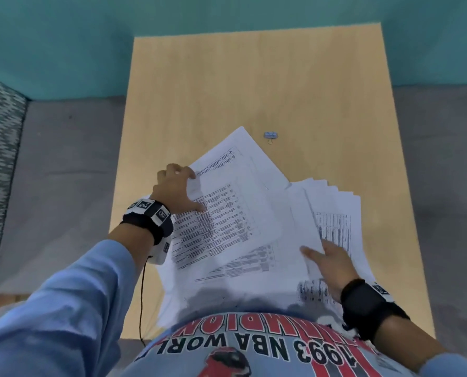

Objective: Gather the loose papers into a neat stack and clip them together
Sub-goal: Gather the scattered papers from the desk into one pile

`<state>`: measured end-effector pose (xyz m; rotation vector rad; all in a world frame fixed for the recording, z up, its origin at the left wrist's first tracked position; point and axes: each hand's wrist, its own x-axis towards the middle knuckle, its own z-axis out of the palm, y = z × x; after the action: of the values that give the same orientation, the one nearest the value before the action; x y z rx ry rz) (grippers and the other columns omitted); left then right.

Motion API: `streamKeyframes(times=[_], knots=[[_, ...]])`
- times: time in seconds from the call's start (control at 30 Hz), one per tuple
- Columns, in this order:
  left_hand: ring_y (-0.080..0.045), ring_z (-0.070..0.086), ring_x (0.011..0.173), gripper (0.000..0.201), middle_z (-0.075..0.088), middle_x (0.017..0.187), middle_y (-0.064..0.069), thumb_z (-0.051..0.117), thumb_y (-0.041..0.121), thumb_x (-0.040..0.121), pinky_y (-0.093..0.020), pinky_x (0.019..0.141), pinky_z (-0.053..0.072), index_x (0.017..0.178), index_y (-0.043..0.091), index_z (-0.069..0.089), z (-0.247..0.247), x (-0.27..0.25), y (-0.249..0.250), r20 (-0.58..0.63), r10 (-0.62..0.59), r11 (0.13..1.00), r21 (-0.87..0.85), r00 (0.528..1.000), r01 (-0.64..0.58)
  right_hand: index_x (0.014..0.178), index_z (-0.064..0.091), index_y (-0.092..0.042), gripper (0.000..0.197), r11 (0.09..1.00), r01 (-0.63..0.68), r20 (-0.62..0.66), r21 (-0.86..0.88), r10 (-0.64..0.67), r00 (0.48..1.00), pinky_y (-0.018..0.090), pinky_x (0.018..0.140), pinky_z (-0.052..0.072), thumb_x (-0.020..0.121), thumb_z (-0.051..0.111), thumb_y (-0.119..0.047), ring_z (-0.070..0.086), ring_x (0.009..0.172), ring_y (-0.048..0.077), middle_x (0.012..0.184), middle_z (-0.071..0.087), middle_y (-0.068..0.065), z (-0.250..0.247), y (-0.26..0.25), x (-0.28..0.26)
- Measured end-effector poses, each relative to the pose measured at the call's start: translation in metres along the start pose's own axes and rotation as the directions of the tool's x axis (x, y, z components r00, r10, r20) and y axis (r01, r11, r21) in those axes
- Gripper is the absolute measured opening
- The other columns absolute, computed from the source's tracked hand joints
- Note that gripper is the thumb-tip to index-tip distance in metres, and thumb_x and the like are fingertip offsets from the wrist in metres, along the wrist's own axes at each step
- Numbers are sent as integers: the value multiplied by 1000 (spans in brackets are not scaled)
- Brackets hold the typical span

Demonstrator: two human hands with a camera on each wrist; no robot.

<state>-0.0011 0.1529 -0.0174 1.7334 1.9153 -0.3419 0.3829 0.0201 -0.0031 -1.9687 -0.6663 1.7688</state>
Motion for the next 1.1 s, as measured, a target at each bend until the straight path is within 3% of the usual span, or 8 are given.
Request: streamKeyframes(times=[0.27,0.43,0.6,0.73,0.8,0.83,0.93,1.1], knots=[[-33,65,82,97,61,96,-10,91,40,79,-46,73,58,147,12,28,9,-28,-5,-69,-208,940,-289,976,180,117,64,-8,23,868,-32,-74,496,78,994,44,92,57,99,70,-21,69,110,30,116,73,8,9,9,-10],[-30,73,105,46,77,119,-8,84,30,90,-44,94,59,130,15,67,2,-52,-24,71,-86,880,-463,994,109,103,57,-2,19,926,-166,131,340,128,983,48,98,58,94,73,-7,76,110,34,122,76,18,15,24,-17],[-20,70,124,57,74,136,3,85,20,90,-52,113,51,141,26,62,2,-80,-35,173,56,647,-757,983,97,98,52,-11,39,959,-151,162,239,114,980,53,98,59,84,87,-23,72,110,43,124,71,31,41,14,-14],[-24,72,124,60,76,134,-1,87,19,87,-55,115,50,143,20,63,27,-101,-35,258,71,557,-811,963,176,99,58,1,68,980,-121,108,156,105,989,43,66,50,64,95,-44,57,66,32,90,63,28,60,5,-20],[-24,70,126,58,75,135,-3,83,13,90,-52,118,48,144,16,62,41,-108,-32,315,98,497,-837,944,228,134,48,18,92,986,-103,68,129,94,993,35,66,46,76,91,-38,54,73,24,139,38,46,64,5,-19],[-24,69,127,57,75,136,-4,81,9,92,-49,118,47,145,13,61,45,-114,-27,345,122,465,-848,931,253,142,39,20,96,985,-104,82,135,94,992,38,76,51,80,89,-34,60,87,28,119,42,2,65,5,-18],[-22,68,129,58,74,137,-3,82,17,92,-40,112,50,145,13,60,56,-124,-23,394,144,446,-845,908,296,153,32,5,111,983,-124,76,138,115,991,53,114,39,70,96,-34,41,145,36,154,46,16,64,4,-15],[-25,68,127,92,69,141,0,96,47,73,-49,99,59,149,24,49,67,-131,-28,324,-20,604,-750,946,270,128,55,1,109,993,-81,45,91,77,996,62,100,53,41,105,-42,62,120,42,121,66,19,46,14,-7]])
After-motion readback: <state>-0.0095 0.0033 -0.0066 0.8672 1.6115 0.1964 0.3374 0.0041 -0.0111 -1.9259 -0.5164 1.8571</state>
